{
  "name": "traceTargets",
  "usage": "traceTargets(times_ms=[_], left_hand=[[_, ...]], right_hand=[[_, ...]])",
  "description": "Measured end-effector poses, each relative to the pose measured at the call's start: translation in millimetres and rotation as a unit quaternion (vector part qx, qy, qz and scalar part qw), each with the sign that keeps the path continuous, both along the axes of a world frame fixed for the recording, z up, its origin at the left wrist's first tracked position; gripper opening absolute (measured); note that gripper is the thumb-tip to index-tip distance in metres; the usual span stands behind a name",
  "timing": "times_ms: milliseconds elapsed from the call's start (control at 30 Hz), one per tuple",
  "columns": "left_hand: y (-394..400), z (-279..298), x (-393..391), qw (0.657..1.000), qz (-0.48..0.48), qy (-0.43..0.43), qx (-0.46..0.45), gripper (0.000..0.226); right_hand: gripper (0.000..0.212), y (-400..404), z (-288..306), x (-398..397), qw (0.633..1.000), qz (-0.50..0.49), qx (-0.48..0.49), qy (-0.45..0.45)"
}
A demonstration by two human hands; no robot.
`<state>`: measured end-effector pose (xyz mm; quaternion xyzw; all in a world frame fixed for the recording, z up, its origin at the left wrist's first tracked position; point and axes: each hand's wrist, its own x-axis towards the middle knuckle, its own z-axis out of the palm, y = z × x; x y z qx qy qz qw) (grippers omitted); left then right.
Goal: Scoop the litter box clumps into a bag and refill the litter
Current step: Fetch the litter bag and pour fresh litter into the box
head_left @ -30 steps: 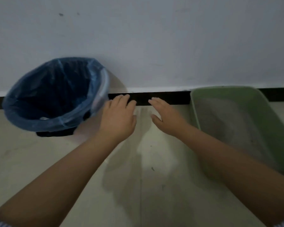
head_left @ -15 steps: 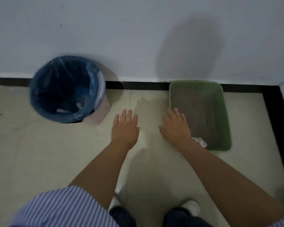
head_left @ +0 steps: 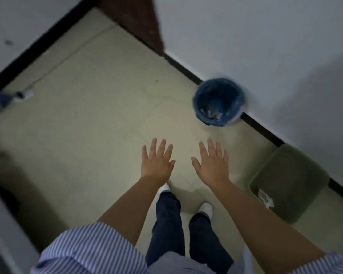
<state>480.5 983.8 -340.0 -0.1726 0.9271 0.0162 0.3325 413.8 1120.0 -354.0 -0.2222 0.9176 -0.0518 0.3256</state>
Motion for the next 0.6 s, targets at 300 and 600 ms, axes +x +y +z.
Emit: traceTargets(times_ms=[300,600], left_hand=[[-149.5,58.1,117.8,0.946,0.308,0.09,-0.055,0.054],[-330.1,79.1,197.7,0.851,0.491,0.162,-0.089,0.056]], right_hand=[[0.056,-217.1,54.8,56.2,0.953,0.298,-0.04,0.045],[0.058,-446.9,95.6,118.6,0.932,0.339,-0.094,0.09]])
